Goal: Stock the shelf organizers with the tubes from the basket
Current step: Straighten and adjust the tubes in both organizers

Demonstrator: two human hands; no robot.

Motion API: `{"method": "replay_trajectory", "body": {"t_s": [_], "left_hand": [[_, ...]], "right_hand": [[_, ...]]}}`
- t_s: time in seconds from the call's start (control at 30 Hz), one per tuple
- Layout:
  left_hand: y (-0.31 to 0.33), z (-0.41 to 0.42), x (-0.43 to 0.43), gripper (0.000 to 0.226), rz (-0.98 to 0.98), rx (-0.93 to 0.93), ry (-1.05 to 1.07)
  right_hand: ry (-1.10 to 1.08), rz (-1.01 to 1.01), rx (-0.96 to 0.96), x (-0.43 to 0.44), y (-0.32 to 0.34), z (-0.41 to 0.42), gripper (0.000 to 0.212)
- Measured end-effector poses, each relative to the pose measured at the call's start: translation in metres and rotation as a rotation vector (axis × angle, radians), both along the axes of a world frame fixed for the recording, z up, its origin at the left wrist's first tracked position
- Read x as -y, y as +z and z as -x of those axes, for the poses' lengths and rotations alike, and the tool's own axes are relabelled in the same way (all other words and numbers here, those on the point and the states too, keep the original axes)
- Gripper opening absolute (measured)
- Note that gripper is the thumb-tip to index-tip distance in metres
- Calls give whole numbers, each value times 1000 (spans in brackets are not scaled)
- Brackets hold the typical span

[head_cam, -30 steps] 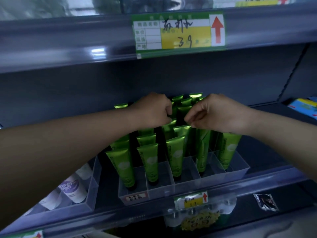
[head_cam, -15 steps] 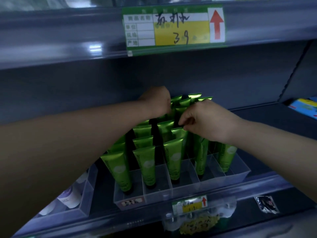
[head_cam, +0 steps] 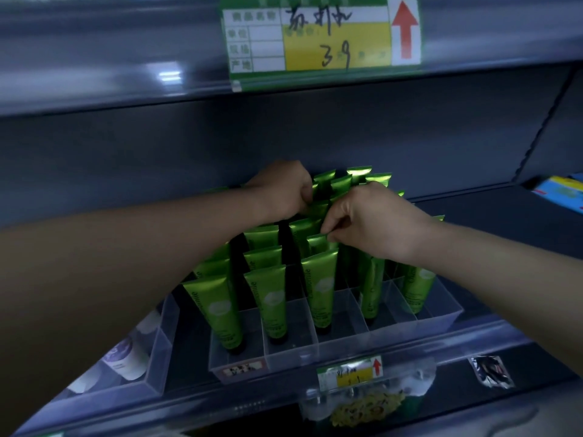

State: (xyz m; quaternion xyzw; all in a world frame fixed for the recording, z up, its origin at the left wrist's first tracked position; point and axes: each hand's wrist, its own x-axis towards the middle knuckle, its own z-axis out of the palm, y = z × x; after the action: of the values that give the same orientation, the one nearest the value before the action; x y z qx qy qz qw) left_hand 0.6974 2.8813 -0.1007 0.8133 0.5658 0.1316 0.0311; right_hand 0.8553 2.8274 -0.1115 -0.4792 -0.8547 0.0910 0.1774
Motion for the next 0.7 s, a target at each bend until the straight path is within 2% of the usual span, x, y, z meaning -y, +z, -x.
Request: {"method": "replay_trajectory", "body": {"t_s": [0.7], "left_hand": [[-6, 26, 7, 8, -77, -24, -72]], "right_hand": [[25, 191, -108, -1, 6, 3, 14]]}}
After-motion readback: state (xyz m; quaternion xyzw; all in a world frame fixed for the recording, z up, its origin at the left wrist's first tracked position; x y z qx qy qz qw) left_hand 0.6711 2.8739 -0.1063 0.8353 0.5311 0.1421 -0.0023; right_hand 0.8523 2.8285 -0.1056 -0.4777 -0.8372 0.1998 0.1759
